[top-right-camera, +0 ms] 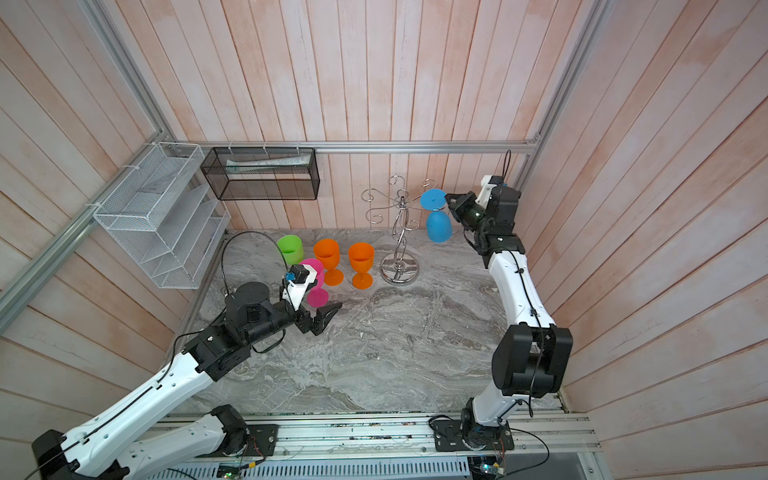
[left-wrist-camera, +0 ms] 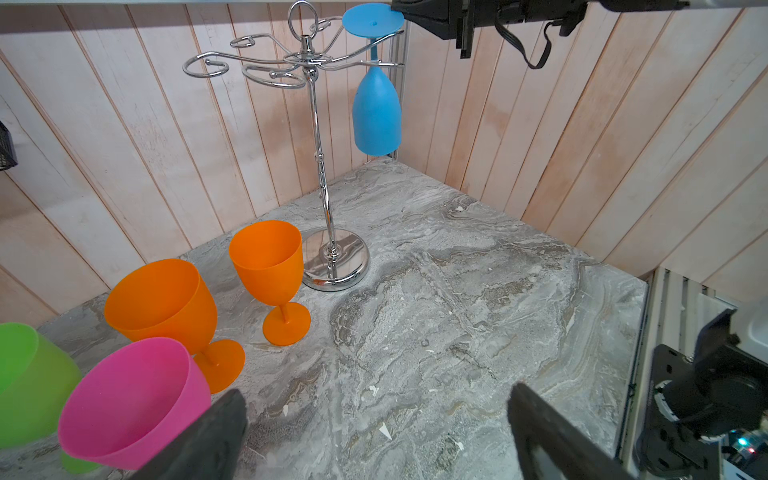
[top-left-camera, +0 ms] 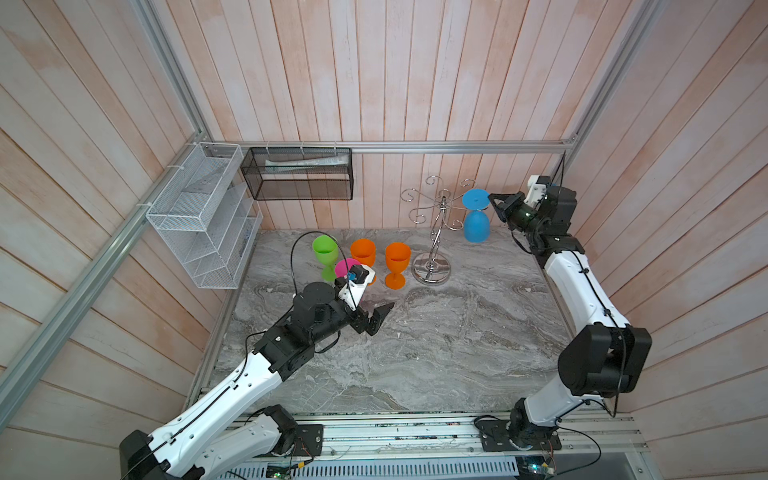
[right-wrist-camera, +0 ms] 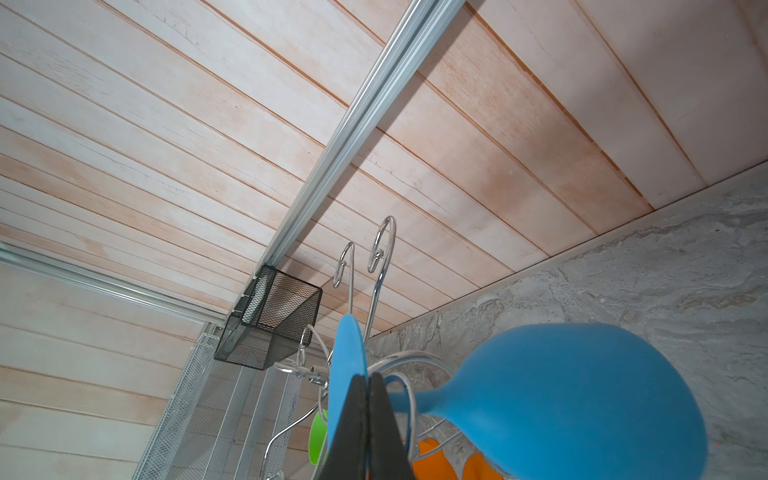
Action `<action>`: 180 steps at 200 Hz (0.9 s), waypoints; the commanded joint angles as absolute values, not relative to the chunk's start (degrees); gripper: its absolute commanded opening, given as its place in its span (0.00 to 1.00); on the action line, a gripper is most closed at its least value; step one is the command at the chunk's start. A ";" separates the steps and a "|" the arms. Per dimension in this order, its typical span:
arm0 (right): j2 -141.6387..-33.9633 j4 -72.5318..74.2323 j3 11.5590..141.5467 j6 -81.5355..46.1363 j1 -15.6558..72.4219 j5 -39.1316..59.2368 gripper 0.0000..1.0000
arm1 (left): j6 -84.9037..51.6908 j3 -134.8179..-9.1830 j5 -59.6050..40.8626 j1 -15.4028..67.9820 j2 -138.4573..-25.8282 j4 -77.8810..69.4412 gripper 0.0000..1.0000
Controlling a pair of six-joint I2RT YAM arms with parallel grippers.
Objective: Take the wine glass off the wine glass rack
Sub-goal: 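Lift the blue glass up off the rack hook with the right gripper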
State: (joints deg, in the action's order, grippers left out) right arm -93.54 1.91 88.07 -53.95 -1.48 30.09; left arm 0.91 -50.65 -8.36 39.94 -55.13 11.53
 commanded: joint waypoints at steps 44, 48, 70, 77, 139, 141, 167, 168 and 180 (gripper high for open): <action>-90.31 7.99 84.56 -58.27 -0.99 30.06 0.00 | 1.58 -50.19 -8.50 40.17 -54.89 10.92 0.99; -90.08 8.32 84.28 -58.54 -0.97 30.09 0.00 | 1.60 -50.19 -8.50 40.16 -54.85 10.91 0.99; -88.76 9.89 83.09 -60.00 -1.04 29.75 0.00 | 1.63 -50.19 -8.53 40.16 -54.93 10.88 0.99; -88.35 10.34 82.70 -60.41 -0.96 29.66 0.00 | 1.62 -50.19 -8.53 40.12 -54.91 10.95 0.99; -83.47 13.80 78.38 -63.63 -1.14 27.58 0.00 | 1.48 -50.23 -8.59 40.15 -54.71 10.96 0.99; -83.31 13.84 78.29 -63.63 -1.14 27.51 0.00 | 1.49 -50.22 -8.54 40.16 -54.74 10.96 1.00; -81.34 13.63 76.54 -63.72 -1.15 26.62 0.00 | 1.41 -50.27 -8.66 40.15 -54.64 10.92 0.99; -81.27 13.62 76.41 -63.72 -1.15 26.54 0.00 | 1.41 -50.27 -8.68 40.16 -54.66 10.91 0.99; -80.49 13.48 75.58 -63.63 -1.16 26.39 0.00 | 1.32 -50.26 -8.70 40.14 -54.65 10.97 1.00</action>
State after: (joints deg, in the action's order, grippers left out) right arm -82.96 11.51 77.19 -63.05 -1.41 27.94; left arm 0.91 -50.65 -8.36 39.94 -55.11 11.55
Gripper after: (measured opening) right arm 0.041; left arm 0.994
